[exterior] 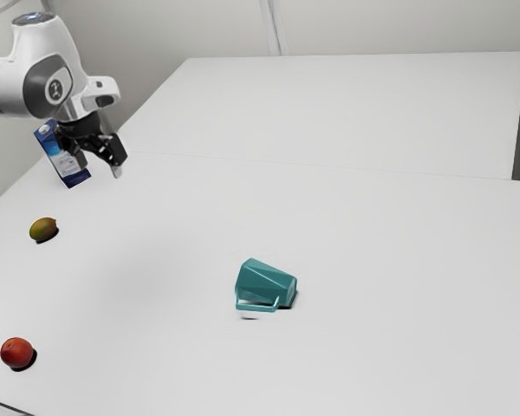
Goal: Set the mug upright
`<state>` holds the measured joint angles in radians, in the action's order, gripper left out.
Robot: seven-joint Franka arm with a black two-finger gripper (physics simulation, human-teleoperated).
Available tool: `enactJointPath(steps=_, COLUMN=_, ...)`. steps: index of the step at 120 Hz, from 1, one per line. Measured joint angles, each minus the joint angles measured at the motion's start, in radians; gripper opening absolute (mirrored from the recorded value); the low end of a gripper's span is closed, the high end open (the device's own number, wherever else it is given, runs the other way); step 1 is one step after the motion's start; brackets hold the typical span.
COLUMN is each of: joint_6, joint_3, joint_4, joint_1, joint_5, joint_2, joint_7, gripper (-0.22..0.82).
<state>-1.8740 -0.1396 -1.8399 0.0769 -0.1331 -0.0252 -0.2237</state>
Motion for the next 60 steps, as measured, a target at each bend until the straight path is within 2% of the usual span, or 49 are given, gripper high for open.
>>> enactJointPath(steps=16, joint_6=-0.011, joint_3=-0.001, joint_4=-0.027, joint_1=0.036, joint_5=0.036, joint_2=-0.005, joint_7=0.012, gripper=0.6)
enactJointPath(steps=30, joint_6=-0.035, joint_3=-0.001, joint_4=-0.106, joint_1=0.074, joint_5=0.208, joint_2=0.001, joint_7=0.017, gripper=0.6)
enactJointPath(steps=48, joint_6=-0.057, joint_3=-0.002, joint_4=-0.148, joint_1=0.112, joint_5=0.402, joint_2=0.068, joint_7=0.014, gripper=0.6)
enactJointPath(steps=60, joint_6=-0.065, joint_3=-0.003, joint_4=-0.182, joint_1=0.094, joint_5=0.526, joint_2=0.108, joint_7=0.008, gripper=0.6)
